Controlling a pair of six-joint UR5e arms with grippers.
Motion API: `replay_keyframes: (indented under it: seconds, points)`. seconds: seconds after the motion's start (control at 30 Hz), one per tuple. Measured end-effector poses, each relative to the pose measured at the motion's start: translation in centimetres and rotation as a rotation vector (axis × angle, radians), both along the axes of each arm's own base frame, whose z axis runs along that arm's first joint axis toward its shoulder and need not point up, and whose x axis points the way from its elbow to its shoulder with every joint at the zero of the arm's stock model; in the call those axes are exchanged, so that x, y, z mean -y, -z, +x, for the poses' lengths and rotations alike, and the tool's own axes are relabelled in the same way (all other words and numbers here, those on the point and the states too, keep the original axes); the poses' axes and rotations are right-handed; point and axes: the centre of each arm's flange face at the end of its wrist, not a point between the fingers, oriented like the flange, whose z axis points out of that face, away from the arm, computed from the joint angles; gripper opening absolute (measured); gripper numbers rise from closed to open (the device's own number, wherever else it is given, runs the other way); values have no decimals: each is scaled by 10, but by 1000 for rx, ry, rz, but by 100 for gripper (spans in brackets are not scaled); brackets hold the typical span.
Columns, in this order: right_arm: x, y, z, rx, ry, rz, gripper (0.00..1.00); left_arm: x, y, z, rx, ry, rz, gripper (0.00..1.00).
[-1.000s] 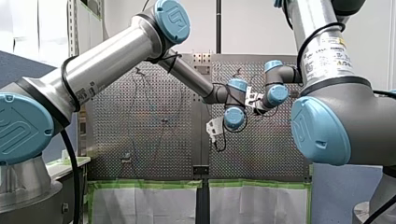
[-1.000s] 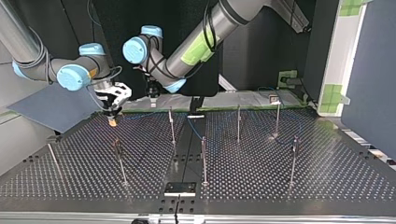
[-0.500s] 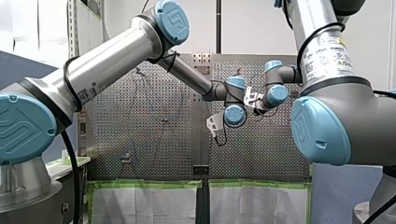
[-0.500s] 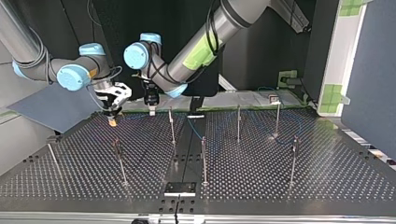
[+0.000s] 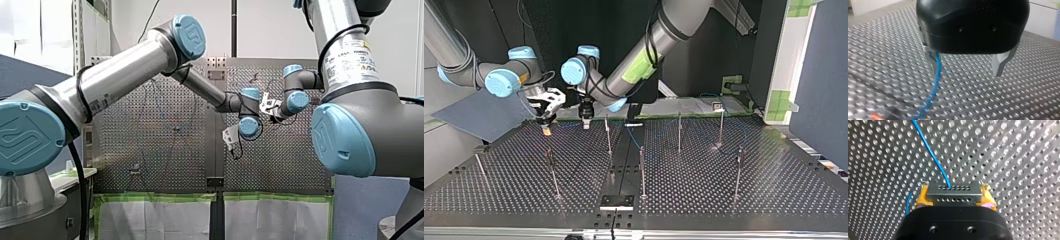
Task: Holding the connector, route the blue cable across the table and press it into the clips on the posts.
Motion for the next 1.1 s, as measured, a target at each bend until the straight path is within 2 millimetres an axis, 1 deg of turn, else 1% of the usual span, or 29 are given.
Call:
replay_keyframes:
  seconds: [0.1,0.3,0.53,0.57,0.6,0.63,0.67,0.7,0.73,0.77,0.97,1.1]
  points:
    - [-1,0,1,3,-11,1,0,0,7,7,-16,-3,12,99]
    - [0,-1,1,6,-14,1,0,4,-4,16,-6,-5,0,99]
    - [0,-1,0,7,-14,1,0,5,-5,12,-23,-17,10,99]
    - [0,-1,0,7,-14,1,0,5,-5,11,-23,-20,12,75]
    - [0,-1,0,7,-14,1,0,5,-5,11,-24,-23,15,58]
    - [0,-2,0,7,-14,0,0,5,-5,10,-24,-25,17,58]
    - [0,-3,0,7,-14,-1,0,5,-5,10,-24,-26,19,31]
    - [0,-4,0,7,-14,-3,0,4,-5,10,-23,-27,20,14]
    - [0,-6,0,8,-14,-6,0,4,-5,10,-23,-28,20,14]
    - [0,-8,0,9,-14,-9,0,4,-6,10,-23,-28,19,0]
    - [-2,-21,-1,15,-15,-30,0,5,-14,10,-22,-29,1,0]
    - [-4,-29,-1,18,-16,-39,0,2,-31,8,-27,-44,0,0]
